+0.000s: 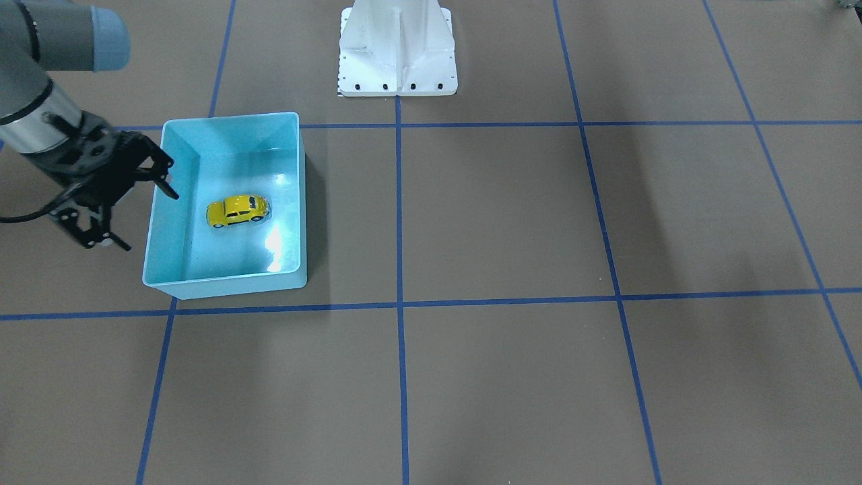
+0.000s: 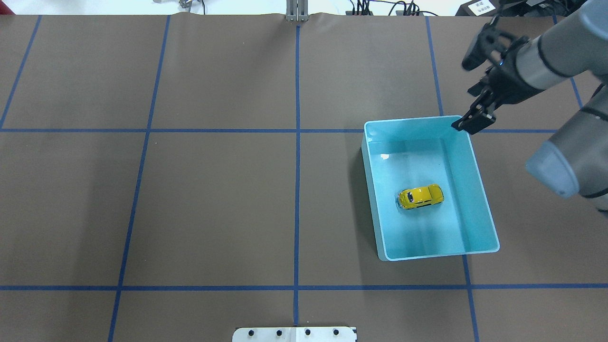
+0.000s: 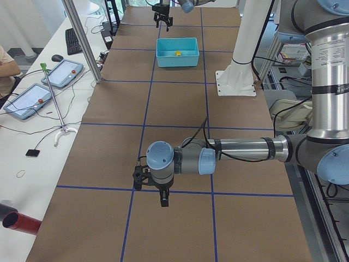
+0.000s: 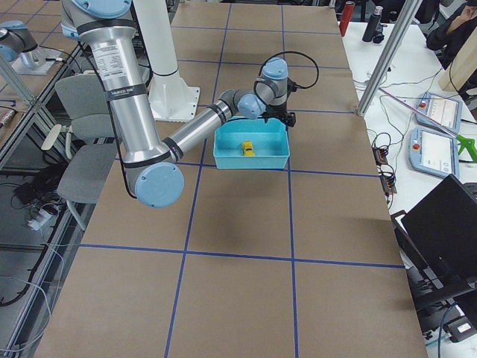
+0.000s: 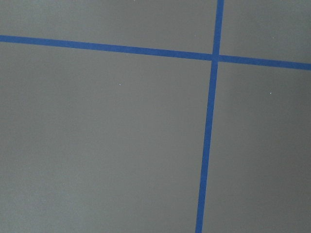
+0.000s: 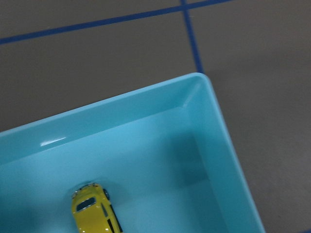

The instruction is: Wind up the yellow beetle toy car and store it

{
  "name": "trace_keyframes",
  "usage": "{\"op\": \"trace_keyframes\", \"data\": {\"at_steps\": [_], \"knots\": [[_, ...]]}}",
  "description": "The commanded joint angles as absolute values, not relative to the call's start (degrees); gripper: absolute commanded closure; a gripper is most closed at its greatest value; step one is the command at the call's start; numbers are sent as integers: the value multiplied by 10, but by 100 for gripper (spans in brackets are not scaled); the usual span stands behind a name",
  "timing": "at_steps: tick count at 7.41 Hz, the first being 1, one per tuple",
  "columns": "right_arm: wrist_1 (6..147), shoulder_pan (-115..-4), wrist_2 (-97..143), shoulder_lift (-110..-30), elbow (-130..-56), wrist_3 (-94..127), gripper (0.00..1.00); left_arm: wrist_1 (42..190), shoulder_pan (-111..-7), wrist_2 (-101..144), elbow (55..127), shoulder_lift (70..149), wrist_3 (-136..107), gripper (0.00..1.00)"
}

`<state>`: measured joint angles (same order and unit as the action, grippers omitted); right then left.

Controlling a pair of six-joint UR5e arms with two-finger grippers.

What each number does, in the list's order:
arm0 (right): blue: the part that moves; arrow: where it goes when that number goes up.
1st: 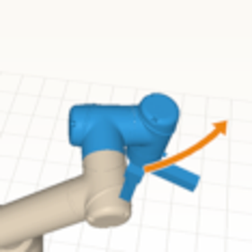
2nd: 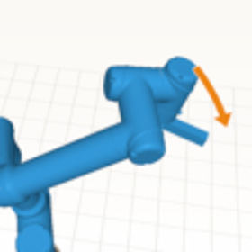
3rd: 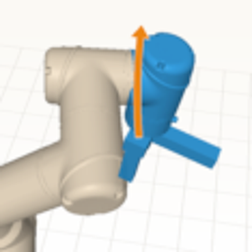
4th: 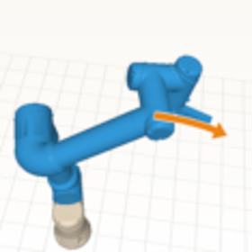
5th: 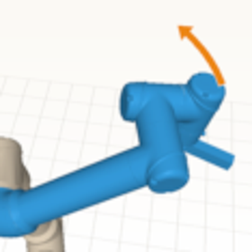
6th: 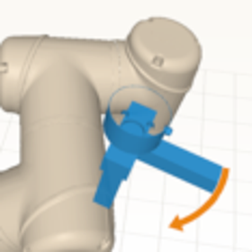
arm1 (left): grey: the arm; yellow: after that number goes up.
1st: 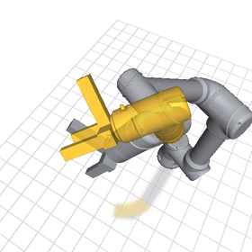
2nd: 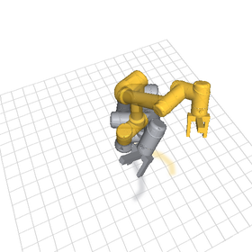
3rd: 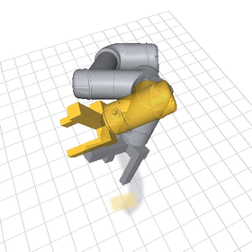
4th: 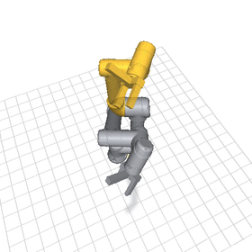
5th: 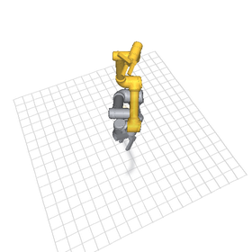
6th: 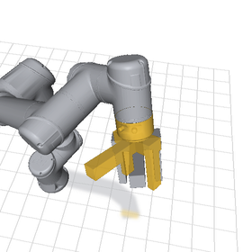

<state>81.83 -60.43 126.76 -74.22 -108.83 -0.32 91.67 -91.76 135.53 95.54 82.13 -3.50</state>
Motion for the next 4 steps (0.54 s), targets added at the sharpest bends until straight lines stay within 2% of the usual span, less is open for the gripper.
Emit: {"op": "trace_keyframes", "data": {"at_steps": [1, 3, 4], "knots": [[900, -735, 1283, -792, -1069, 95, 0, 917, -918, 1355, 955, 822, -34, 0], [901, -828, 1302, -892, -1022, 91, 0, 918, -918, 1355, 955, 819, -34, 0], [901, -856, 1311, -898, -986, 90, 0, 918, -918, 1355, 955, 819, -34, 0]]}}
